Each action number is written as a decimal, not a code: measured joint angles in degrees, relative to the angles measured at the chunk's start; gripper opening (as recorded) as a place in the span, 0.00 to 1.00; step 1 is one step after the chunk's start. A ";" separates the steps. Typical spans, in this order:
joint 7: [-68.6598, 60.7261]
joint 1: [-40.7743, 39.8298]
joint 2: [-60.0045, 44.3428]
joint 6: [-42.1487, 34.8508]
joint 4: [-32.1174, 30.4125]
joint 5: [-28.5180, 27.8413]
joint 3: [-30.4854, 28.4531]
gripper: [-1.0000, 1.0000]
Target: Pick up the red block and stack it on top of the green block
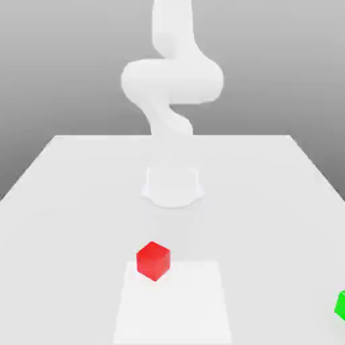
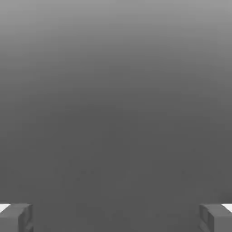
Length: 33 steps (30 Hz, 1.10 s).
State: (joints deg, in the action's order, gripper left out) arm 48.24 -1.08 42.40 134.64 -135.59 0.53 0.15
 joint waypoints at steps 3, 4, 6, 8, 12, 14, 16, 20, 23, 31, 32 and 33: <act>3.56 -1.52 -5.07 4.12 -5.43 0.69 0.39 0.50; 4.75 -2.01 -6.73 5.46 -7.21 0.88 0.56 0.50; 7.16 -3.03 -10.04 8.13 -10.78 1.27 1.00 0.50; 9.69 -4.04 -13.37 10.82 -14.39 1.56 1.49 0.50; 15.28 -6.09 -20.41 16.42 -21.97 1.90 2.59 0.50; 18.60 -7.09 -24.34 19.48 -26.03 1.72 3.04 0.50; 22.01 -8.11 -29.46 23.38 -29.87 1.42 3.40 0.50; 26.74 -9.28 -43.16 34.09 -31.96 -0.84 3.10 0.50; 28.24 -8.15 -49.85 39.75 -31.31 -2.60 1.52 0.50; 28.67 -7.60 -52.03 41.70 -31.04 -3.09 0.88 0.00; 28.39 -7.78 -50.70 40.56 -31.23 -2.72 1.16 0.00; 28.03 -7.98 -49.01 39.10 -31.47 -2.24 1.48 0.00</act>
State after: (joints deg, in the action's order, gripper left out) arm 76.27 -9.05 -6.61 173.73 -167.05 -1.71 1.63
